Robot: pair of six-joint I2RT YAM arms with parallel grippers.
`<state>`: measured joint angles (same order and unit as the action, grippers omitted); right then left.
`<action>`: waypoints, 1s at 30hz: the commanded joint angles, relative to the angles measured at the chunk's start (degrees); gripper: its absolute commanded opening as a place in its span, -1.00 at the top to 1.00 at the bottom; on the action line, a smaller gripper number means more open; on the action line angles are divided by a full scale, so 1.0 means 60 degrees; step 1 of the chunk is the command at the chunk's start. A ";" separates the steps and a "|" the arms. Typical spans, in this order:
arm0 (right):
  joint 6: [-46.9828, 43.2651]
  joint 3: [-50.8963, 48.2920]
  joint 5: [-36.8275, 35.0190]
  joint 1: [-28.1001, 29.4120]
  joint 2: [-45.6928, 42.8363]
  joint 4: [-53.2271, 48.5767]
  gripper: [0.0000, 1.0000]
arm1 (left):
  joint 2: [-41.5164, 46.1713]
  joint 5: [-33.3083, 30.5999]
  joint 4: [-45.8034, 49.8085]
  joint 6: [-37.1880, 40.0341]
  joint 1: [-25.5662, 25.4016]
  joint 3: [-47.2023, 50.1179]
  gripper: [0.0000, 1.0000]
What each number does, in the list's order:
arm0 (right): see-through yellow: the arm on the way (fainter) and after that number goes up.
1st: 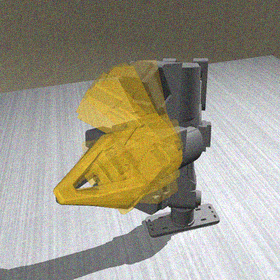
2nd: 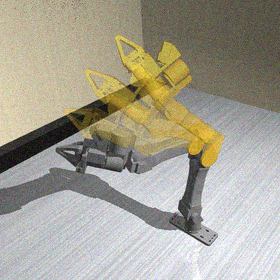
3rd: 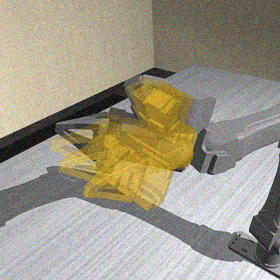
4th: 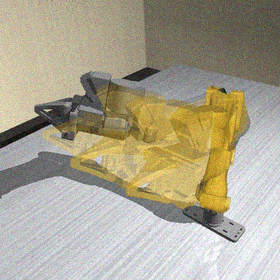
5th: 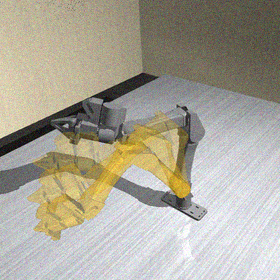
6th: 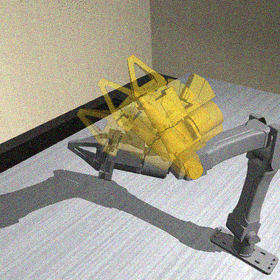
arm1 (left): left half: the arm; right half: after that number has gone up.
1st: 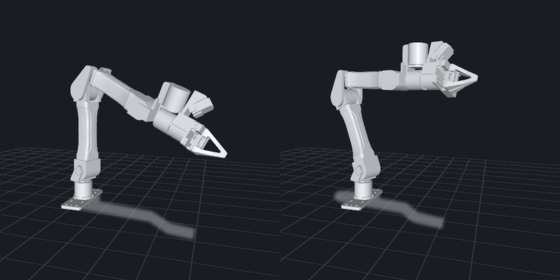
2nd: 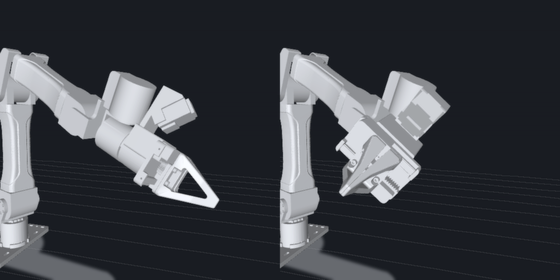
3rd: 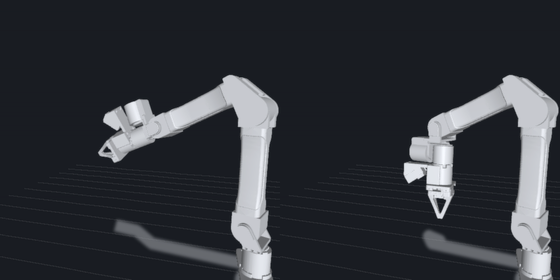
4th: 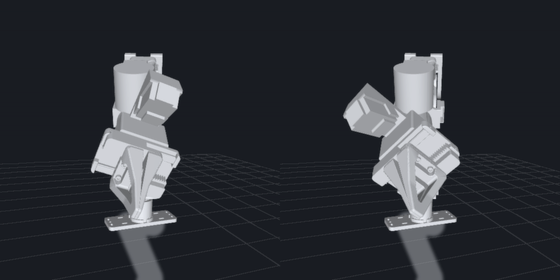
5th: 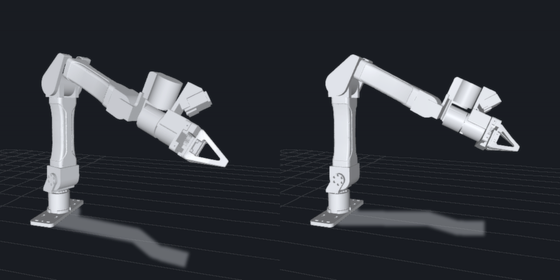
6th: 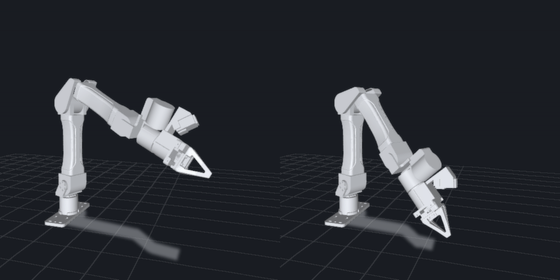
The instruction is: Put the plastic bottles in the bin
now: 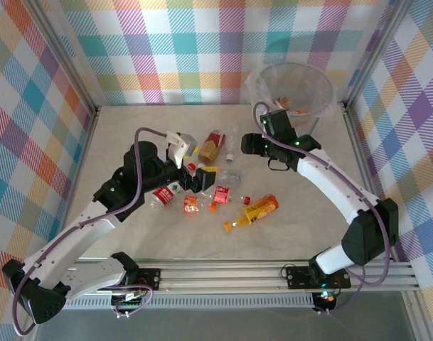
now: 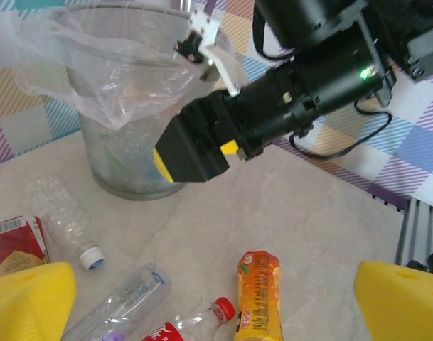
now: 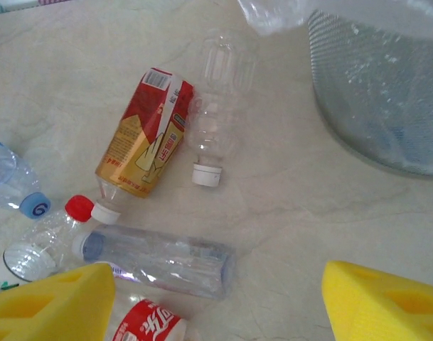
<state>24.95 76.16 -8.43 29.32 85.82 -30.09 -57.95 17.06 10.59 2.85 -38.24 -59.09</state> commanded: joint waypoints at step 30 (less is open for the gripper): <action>0.0739 0.3388 -0.1269 0.0270 0.6291 0.2468 -0.60 | 0.0126 -0.0346 0.0081 0.0121 -0.0131 -0.0283 -1.00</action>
<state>28.34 94.32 -15.05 31.42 122.02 -13.13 -57.95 15.33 10.66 2.85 -38.24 -59.09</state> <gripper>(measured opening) 0.808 0.997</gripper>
